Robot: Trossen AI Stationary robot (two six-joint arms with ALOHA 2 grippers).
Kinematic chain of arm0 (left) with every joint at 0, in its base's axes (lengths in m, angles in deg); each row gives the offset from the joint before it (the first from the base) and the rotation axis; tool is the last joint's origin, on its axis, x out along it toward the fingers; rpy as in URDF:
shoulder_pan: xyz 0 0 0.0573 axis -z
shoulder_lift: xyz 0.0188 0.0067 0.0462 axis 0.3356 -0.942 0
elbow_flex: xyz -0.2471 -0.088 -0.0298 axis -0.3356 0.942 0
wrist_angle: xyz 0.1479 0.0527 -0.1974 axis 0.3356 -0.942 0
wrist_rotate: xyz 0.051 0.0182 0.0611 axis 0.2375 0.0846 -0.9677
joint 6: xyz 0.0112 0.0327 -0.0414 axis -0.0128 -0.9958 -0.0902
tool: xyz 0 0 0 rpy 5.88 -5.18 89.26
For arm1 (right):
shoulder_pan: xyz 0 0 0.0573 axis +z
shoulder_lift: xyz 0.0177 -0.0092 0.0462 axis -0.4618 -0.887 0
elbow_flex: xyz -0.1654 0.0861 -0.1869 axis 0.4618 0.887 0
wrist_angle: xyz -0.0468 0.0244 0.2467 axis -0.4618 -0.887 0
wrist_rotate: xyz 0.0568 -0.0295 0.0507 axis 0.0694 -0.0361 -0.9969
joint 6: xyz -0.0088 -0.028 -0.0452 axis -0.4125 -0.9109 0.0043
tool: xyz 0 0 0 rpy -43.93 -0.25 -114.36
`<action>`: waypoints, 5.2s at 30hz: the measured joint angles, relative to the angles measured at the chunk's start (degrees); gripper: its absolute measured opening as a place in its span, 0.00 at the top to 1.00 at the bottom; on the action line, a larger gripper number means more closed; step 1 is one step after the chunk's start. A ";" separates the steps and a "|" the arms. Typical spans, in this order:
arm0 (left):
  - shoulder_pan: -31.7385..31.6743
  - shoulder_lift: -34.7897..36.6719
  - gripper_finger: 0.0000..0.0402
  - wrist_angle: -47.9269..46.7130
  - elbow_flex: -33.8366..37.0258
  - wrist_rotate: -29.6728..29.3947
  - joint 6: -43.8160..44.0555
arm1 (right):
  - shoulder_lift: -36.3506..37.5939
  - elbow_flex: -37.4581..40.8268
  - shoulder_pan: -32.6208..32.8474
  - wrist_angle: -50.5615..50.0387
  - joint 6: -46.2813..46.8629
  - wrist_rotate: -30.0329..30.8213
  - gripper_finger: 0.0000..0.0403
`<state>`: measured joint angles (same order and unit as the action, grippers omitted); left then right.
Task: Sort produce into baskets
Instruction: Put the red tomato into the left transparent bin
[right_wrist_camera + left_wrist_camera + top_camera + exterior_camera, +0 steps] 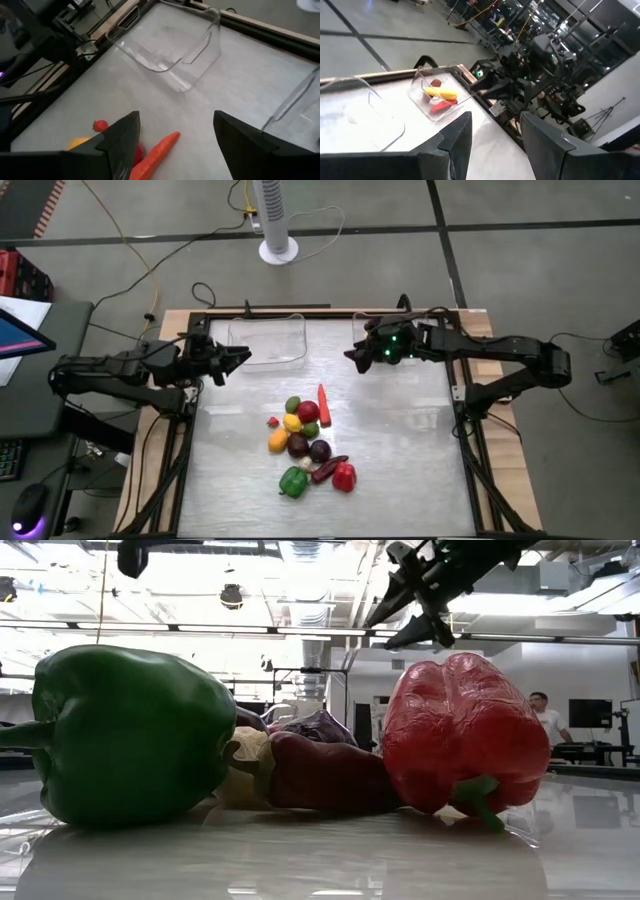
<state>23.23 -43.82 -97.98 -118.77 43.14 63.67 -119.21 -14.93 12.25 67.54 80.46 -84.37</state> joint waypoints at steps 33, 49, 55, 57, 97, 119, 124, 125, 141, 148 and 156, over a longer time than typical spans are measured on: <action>0.15 -4.26 0.62 6.62 -0.01 -4.12 6.32 | -8.64 0.04 8.47 5.75 -18.71 -10.39 0.30; 6.01 -9.55 0.62 13.40 -0.02 1.58 10.15 | -16.71 0.04 18.41 4.00 -6.11 -7.05 0.30; 6.67 -10.31 0.62 13.09 0.02 1.29 10.45 | -13.85 -0.04 23.25 0.76 0.43 -2.51 0.30; 6.49 -10.62 0.62 14.24 0.01 0.77 11.06 | -13.25 -0.04 24.25 0.21 2.31 -1.50 0.30; -0.76 -10.64 0.62 12.68 0.00 -8.86 -2.84 | -29.05 -10.84 13.02 11.50 -27.47 -7.60 0.02; -0.90 -9.14 0.62 12.37 0.02 -7.36 0.72 | -38.73 -16.48 15.26 5.26 -38.08 -5.35 0.18; -0.92 -9.14 0.62 12.41 0.02 -7.56 2.53 | -38.73 -16.46 15.22 4.96 -39.06 -5.36 0.29; -0.92 -9.14 0.62 12.41 0.02 -7.58 2.79 | -38.73 -16.46 15.22 4.97 -39.61 -5.35 0.31; -0.98 -8.59 0.62 13.67 0.02 -3.51 2.09 | -36.58 -16.45 12.20 1.14 -39.62 -5.52 0.39; -0.98 -8.43 0.62 13.09 0.00 -1.32 2.16 | -31.93 -16.41 10.98 -0.17 -39.58 -5.55 0.38; -0.98 -8.07 0.62 7.46 0.00 0.44 -6.55 | -31.13 -16.44 10.59 7.31 -29.66 -5.55 0.36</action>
<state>22.24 -51.89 -90.52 -118.77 43.59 57.11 -150.34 -31.37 22.83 74.85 50.80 -89.92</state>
